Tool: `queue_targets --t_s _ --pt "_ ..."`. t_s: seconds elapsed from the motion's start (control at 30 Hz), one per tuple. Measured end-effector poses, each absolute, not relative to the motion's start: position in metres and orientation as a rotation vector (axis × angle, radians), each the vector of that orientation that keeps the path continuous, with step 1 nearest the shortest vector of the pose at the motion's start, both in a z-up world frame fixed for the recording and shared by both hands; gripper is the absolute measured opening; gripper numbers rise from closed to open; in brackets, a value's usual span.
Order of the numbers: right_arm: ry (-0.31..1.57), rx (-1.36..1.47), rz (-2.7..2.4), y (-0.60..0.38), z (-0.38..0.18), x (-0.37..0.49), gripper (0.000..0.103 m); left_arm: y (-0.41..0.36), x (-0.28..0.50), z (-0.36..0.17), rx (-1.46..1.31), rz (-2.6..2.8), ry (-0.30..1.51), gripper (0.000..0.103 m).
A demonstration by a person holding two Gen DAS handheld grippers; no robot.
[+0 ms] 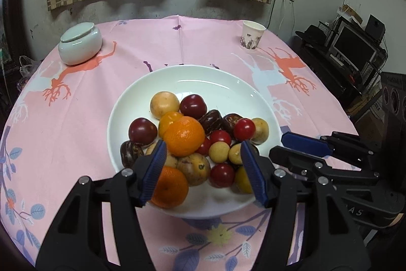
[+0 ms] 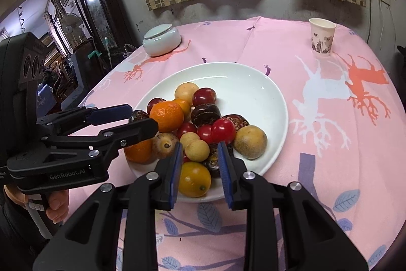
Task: Organize fruits
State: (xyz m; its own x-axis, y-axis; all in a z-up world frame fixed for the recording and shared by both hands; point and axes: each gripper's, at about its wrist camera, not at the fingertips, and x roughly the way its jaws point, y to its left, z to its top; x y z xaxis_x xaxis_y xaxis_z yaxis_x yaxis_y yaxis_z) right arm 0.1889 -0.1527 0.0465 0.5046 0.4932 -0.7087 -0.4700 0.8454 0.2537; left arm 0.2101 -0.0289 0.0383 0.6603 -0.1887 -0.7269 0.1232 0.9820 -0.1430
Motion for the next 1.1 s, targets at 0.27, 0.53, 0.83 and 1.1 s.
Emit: queue_targets --t_s 0.27,0.53,0.83,1.1 --pt "0.812 0.003 0.472 -0.164 0.063 0.152 0.058 -0.026 0.172 0.049 -0.072 -0.161 0.779 0.070" --pt "0.765 -0.025 0.348 -0.170 0.069 0.109 0.064 -0.024 0.121 0.050 -0.002 -0.075 0.707 0.097" --pt "0.784 -0.033 0.344 -0.165 0.056 0.081 0.064 -0.011 0.086 0.041 0.002 -0.023 0.743 0.099" --pt "0.799 -0.014 0.350 -0.168 0.051 0.072 0.064 -0.014 0.074 0.041 0.006 -0.038 0.743 0.101"
